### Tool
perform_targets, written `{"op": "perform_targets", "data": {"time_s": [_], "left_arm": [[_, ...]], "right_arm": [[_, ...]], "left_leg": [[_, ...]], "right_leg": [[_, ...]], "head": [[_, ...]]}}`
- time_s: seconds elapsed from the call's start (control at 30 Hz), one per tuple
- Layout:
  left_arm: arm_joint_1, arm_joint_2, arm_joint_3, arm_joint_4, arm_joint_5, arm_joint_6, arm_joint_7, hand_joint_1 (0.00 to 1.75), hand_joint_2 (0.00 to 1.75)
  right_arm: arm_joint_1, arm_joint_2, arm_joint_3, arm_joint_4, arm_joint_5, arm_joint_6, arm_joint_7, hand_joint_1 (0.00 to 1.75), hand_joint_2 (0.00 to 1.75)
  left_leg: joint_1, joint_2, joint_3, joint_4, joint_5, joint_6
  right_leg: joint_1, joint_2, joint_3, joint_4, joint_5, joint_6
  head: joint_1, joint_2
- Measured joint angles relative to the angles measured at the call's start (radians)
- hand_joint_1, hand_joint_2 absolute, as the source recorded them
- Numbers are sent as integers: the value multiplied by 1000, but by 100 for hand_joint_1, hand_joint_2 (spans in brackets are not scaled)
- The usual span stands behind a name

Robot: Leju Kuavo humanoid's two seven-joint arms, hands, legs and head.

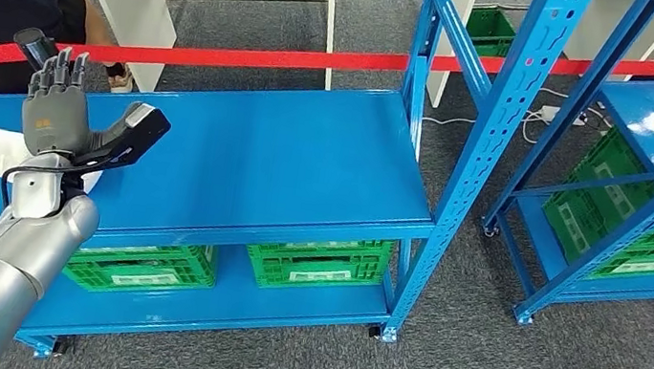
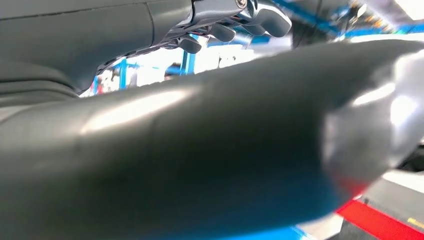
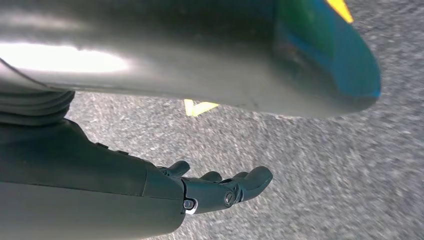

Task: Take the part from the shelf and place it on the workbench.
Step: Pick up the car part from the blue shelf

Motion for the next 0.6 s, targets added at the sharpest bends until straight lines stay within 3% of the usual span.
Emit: {"op": "perform_targets", "data": {"time_s": [0.03,0.1,0.17,0.27,0.33,0.4,0.43,0.47,0.53,0.6], "left_arm": [[0,2,5,2,0,-11,14,0,0],[-1,8,15,4,-3,-33,47,0,0],[-4,12,23,5,-8,-58,90,0,0],[-7,20,37,5,-20,-94,170,0,0],[-8,26,46,7,-27,-106,212,0,0],[-4,32,54,12,-33,-118,240,0,0],[1,35,58,14,-35,-123,253,0,0],[5,39,60,16,-39,-127,264,0,0],[9,48,64,18,-47,-132,284,0,0],[8,57,70,20,-57,-139,302,0,0]], "right_arm": [[0,2,0,0,2,0,0,0,0],[0,5,-1,1,5,0,2,0,0],[-1,5,-1,1,7,1,3,0,0],[-2,5,-4,1,12,0,3,0,0],[-3,3,-7,1,14,-1,4,0,0],[-4,2,-10,1,17,-1,6,0,0],[-4,1,-11,1,19,-1,8,0,0],[-4,1,-12,1,21,-1,11,0,0],[-4,0,-13,1,25,-1,16,0,0],[-4,0,-14,1,28,-1,19,0,0]], "left_leg": [[-13,-1,17,-69,54,21],[-34,-2,48,-166,112,49],[-42,-2,61,-188,114,51],[-32,-2,86,-209,123,50],[-27,-1,99,-215,120,56],[-27,-2,102,-210,110,59],[-26,-3,103,-206,104,58],[-25,-4,106,-201,97,56],[-23,-9,111,-186,81,49],[-23,-17,109,-172,68,37]], "right_leg": [[5,1,9,-2,-6,-3],[9,5,20,-6,-15,-2],[9,5,25,-10,-23,7],[11,-2,22,13,-45,24],[10,-8,-29,109,-87,34],[6,-11,-104,226,-123,41],[5,-12,-128,250,-117,44],[4,-13,-134,238,-93,46],[1,-10,-98,127,-15,47],[1,0,-55,31,25,41]], "head": [[1,0],[2,0],[0,0],[-3,0],[-2,0],[-2,0],[-2,0],[-2,0],[-2,0],[-2,0]]}}
